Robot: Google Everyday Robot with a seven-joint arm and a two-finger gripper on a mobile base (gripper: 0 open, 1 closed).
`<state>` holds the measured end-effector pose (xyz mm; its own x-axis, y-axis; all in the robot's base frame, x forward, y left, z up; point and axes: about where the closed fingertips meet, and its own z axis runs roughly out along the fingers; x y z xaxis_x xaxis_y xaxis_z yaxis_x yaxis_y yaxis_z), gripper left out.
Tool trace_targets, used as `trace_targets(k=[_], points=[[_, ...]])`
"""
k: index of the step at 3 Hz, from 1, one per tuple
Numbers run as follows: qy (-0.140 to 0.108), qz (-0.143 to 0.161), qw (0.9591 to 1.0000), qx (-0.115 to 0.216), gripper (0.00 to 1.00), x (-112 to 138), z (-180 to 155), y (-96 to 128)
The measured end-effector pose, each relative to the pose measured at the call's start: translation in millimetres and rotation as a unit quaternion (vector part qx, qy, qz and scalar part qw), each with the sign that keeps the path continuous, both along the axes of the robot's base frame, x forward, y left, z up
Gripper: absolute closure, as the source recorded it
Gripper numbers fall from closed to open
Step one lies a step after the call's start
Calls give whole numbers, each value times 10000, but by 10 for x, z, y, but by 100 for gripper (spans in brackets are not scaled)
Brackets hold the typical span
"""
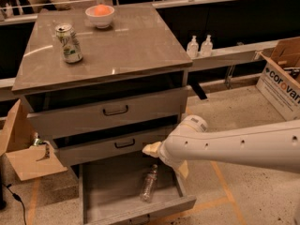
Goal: Pick water bottle from bottom drawer and place on counter
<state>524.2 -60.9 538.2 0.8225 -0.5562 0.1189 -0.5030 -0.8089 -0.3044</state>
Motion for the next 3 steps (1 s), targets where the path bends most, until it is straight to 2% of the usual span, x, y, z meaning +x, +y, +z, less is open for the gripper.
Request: trace_targets(k=[2,3], points=[[45,420,9991,-45,0,173,-908,286],[206,538,9983,-40,0,294,-1345,333]])
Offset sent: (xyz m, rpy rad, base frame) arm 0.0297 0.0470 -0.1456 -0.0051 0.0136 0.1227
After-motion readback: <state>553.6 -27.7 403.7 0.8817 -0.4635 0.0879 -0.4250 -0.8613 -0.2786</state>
